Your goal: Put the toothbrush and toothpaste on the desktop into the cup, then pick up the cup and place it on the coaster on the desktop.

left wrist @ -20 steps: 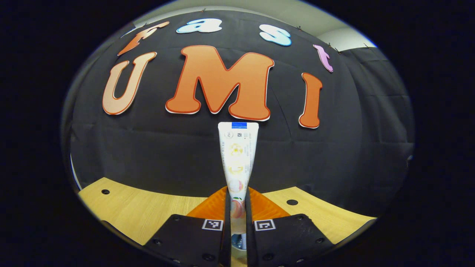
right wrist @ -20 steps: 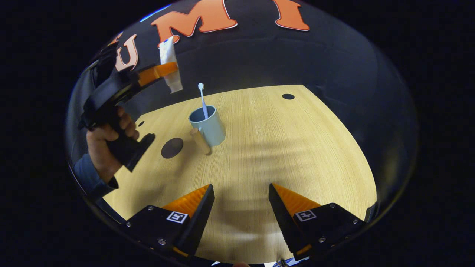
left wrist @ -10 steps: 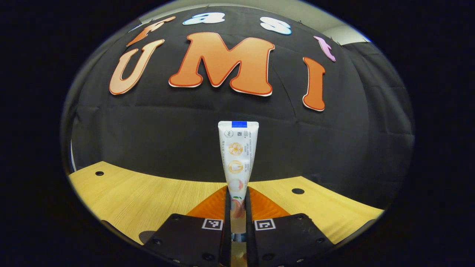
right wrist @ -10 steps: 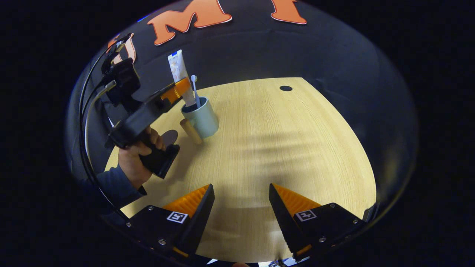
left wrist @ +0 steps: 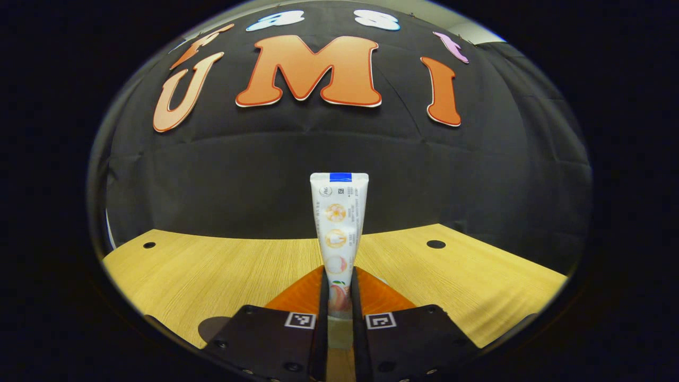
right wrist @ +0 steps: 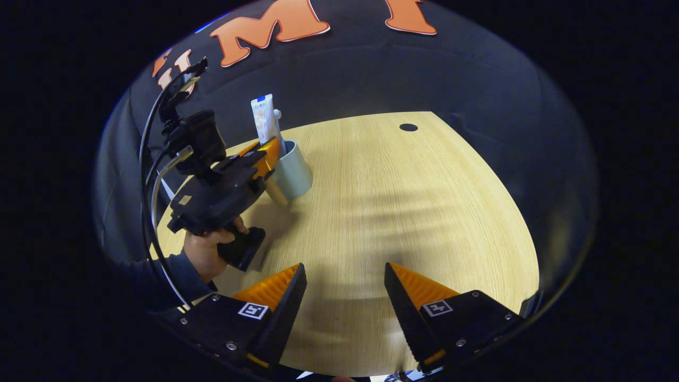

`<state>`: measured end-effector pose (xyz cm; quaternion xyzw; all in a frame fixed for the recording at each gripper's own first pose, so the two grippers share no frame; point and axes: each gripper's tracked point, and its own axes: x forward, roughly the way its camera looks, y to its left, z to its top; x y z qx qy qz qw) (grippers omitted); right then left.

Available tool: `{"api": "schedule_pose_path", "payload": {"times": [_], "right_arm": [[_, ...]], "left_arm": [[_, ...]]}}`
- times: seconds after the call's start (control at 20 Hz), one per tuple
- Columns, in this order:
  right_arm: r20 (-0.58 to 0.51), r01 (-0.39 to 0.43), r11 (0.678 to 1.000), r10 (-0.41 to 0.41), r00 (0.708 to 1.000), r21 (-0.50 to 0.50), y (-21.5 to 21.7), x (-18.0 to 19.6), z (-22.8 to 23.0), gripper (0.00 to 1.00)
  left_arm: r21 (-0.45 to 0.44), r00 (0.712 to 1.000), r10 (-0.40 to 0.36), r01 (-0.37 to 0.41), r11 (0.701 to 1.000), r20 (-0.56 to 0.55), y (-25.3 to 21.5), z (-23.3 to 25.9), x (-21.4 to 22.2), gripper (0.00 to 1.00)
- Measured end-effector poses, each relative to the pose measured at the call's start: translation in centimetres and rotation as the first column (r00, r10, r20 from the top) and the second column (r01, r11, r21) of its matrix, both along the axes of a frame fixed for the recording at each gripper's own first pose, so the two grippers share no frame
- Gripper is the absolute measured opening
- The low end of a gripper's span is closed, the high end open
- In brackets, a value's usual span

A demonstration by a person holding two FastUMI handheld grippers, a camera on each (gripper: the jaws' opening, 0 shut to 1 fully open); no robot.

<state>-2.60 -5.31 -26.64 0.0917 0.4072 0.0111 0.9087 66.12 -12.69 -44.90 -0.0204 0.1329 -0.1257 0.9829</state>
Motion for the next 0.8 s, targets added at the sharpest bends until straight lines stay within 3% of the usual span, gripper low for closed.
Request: {"api": "schedule_pose_path", "payload": {"times": [0.2,0.35,0.4,0.5,0.65,0.8], "right_arm": [[0.008,0.007,1.0,-0.007,1.0,0.01,-0.1,-0.4,0.4,0.9],[0.017,0.014,1.0,-0.014,1.0,0.008,-0.2,-0.3,0.4,0.9],[0.02,0.015,1.0,-0.015,1.0,0.01,-0.2,-0.2,0.5,0.9],[0.025,0.017,1.0,-0.017,1.0,0.014,-0.1,0.3,0.9,0.9],[0.035,0.013,1.0,-0.014,0.999,0.016,0.5,1.1,1.4,0.9],[0.046,0.001,1.0,-0.003,0.999,0.022,1.6,2.2,2.3,0.9]], "left_arm": [[-0.001,0.998,-0.01,0.01,1.0,0.06,0.9,2.9,-0.3,0.33],[0.013,0.998,-0.055,0.055,0.998,0.008,1.0,2.6,-1.5,0.47],[0.015,0.998,-0.064,0.064,0.998,-0.004,1.4,2.8,-2.0,0.62],[0.01,0.998,-0.069,0.069,0.998,-0.005,2.6,3.9,-2.8,0.78],[0.011,0.997,-0.08,0.08,0.997,-0.013,4.3,5.5,-4.4,0.82],[-0.011,0.997,-0.067,0.067,0.998,-0.042,6.6,7.0,-5.7,0.94]]}}
